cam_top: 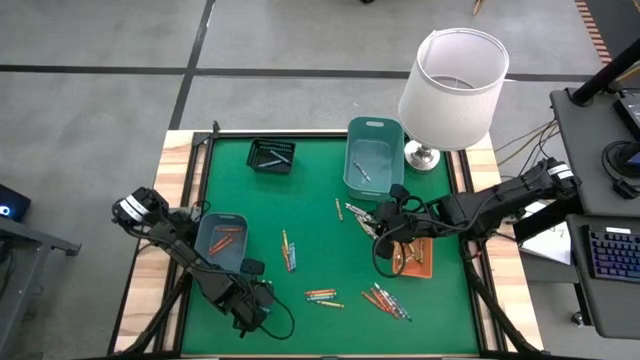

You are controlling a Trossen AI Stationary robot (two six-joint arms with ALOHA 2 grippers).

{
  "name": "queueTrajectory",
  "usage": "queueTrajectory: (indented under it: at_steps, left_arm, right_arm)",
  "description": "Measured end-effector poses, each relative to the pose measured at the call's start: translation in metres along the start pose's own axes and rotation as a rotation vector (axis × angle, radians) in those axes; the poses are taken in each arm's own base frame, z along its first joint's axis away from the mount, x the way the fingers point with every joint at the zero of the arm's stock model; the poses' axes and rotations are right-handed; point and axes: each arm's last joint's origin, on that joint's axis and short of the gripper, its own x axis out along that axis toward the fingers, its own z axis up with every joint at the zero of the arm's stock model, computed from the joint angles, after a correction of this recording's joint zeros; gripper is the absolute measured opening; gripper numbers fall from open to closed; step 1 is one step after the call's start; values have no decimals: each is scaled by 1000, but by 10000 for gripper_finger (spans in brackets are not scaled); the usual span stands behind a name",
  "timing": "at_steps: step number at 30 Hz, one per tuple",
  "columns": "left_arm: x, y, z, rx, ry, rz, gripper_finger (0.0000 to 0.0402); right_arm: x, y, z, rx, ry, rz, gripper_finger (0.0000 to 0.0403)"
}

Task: Sort crayons
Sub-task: Put the blue crayon into the black bin

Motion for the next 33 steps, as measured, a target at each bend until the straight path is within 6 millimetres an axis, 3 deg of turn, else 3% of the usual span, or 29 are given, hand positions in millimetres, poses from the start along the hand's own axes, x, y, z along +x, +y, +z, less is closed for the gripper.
queueTrajectory:
  at_steps: [9, 17, 25, 33]
  left_arm:
    - [-33, 8, 32, 4, -1, 97, 1]
    - [-80, 40, 69, 110, 38, 231, 0]
    - [-117, 102, 87, 262, 50, 308, 0]
    - [-145, 200, 70, 238, 56, 374, 0]
  right_arm:
    - [0, 0, 0, -31, 1, 0, 111]
    - [0, 0, 0, -42, 1, 0, 111]
    - [0, 0, 0, -45, 2, -1, 111]
    - [0, 0, 0, -33, -5, 2, 111]
